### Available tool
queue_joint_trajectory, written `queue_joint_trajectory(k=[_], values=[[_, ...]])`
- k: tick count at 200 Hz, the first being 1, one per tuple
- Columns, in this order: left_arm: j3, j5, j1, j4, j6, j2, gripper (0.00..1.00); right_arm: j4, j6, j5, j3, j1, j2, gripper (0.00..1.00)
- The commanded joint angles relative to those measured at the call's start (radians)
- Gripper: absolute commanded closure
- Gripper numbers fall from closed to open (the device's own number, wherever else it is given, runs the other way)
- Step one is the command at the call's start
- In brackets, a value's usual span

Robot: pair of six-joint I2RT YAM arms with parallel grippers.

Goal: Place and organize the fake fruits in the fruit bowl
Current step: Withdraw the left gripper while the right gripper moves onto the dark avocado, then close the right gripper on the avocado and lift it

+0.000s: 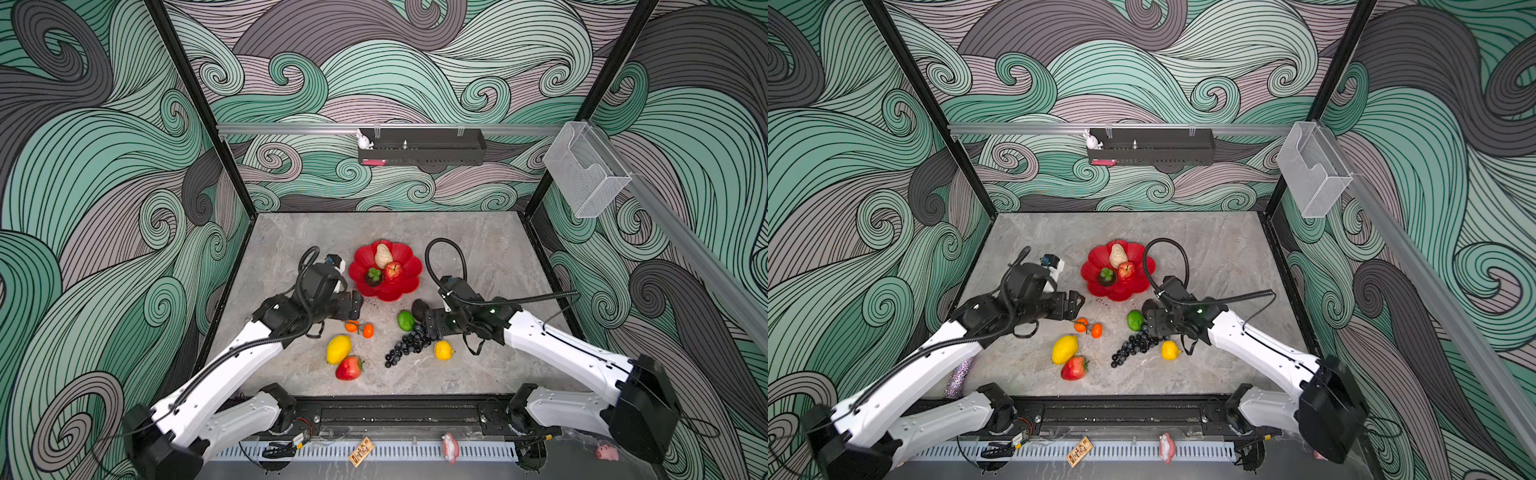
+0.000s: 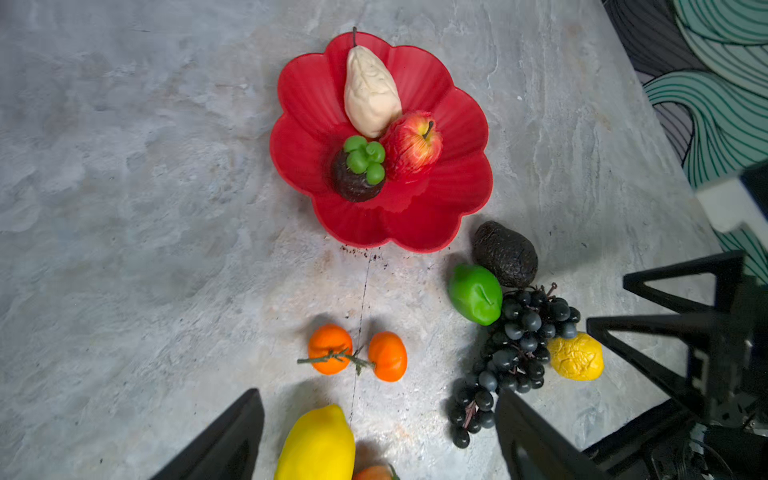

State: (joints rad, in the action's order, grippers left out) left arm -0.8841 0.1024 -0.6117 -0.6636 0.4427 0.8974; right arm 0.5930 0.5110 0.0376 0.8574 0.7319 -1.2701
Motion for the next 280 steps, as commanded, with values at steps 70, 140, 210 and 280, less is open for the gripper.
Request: queue_joint_trajectory(k=[70,140,210,280], values=[[0.197,0.183,0.0,0.018,0.082,-0.402,0.07,-0.041,-0.088,-0.107,0.153,-0.077,-0.27,0.17],[0.171,0.168,0.0,0.012,0.078,-0.359,0.05,-0.029,-0.115,-0.114,0.204,-0.1,-0.382,0.26],[0.163,0.146,-0.001,0.012,0.079,-0.324,0.05,-0.038,-0.127,-0.123,0.22,-0.109,-0.432,0.34],[0.169,0.14,0.0,0.005,0.086,-0.325,0.05,-0.053,-0.121,-0.134,0.201,-0.122,-0.411,0.46]])
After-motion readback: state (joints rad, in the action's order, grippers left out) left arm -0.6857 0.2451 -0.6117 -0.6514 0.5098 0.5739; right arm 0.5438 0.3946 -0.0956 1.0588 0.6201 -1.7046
